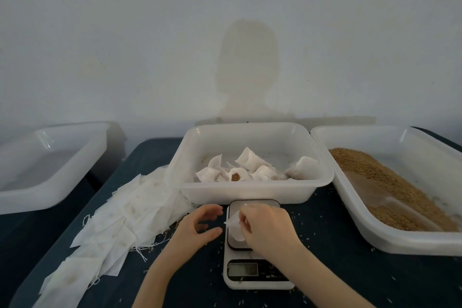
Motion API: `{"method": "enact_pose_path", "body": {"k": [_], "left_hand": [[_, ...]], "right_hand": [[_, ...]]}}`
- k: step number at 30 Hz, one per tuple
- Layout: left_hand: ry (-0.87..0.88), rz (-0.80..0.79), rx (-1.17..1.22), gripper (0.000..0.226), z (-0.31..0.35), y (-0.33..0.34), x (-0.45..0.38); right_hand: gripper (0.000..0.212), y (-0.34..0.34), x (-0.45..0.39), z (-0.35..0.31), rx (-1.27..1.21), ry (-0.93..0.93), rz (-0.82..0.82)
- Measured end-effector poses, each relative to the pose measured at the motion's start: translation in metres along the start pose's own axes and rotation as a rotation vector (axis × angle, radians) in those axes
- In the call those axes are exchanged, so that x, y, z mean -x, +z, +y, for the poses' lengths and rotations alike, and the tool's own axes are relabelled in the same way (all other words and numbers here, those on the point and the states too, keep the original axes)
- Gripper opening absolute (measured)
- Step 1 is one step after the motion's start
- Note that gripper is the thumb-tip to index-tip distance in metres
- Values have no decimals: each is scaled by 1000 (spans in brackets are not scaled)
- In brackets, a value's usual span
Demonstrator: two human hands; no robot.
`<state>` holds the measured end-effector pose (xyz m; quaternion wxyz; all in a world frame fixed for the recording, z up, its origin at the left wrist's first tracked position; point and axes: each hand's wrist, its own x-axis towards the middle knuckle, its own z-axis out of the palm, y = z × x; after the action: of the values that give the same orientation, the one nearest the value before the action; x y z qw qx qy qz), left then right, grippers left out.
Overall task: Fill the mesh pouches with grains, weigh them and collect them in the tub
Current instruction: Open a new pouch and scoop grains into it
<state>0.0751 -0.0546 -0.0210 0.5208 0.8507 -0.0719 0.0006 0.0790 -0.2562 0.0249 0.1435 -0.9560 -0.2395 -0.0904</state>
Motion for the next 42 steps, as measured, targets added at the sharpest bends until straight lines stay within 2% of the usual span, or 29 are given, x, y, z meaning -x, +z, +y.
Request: {"method": "enact_pose_path", "body": {"k": [2,4,7,10,11,13,16,18,20,23,25,27,30,32,35,38,42], "left_hand": [[10,21,31,42,4,0,2],[23,41,58,51,12,5,4],[65,99,-4,83,32,28,7],[80,184,-79,111,56,61,-3],[92,212,-122,112,63,70,-9],[107,284,-249,96,72,84,-22],[20,307,-182,74,73,95,-35],[11,302,-117,47,68,99,-42],[35,278,-166,25,70,101,-49],[112,239,-221,34,76,103,-55],[149,215,-204,40,81,104,-54],[170,196,-176,45,85,105,-53],[203,163,-180,44,91,109,-53],[219,154,-185,38,92,114,-53],[219,165,-258,39,94,123,-50],[173,138,-183,47,89,128,-54],[155,149,-179,47,83,125,-58]], "right_hand": [[20,-4,-5,4,14,41,20],[16,-13,-11,11,-126,122,52],[6,-32,-20,20,-329,189,126],[10,-49,-23,22,-490,183,127],[13,-53,-23,21,-552,181,126],[16,-61,-20,21,-647,179,123],[12,-71,-14,26,-699,172,139],[13,-80,-10,36,-660,175,152],[16,-94,-6,53,-632,186,157],[15,-120,4,104,-556,300,319],[10,-133,16,154,-285,453,389],[5,-135,30,203,0,597,160],[31,-123,49,252,205,688,-285],[40,-113,57,265,242,684,-395],[28,-102,60,274,167,644,-440],[30,-104,56,280,185,623,-368],[24,-118,49,294,514,606,-208]]}}
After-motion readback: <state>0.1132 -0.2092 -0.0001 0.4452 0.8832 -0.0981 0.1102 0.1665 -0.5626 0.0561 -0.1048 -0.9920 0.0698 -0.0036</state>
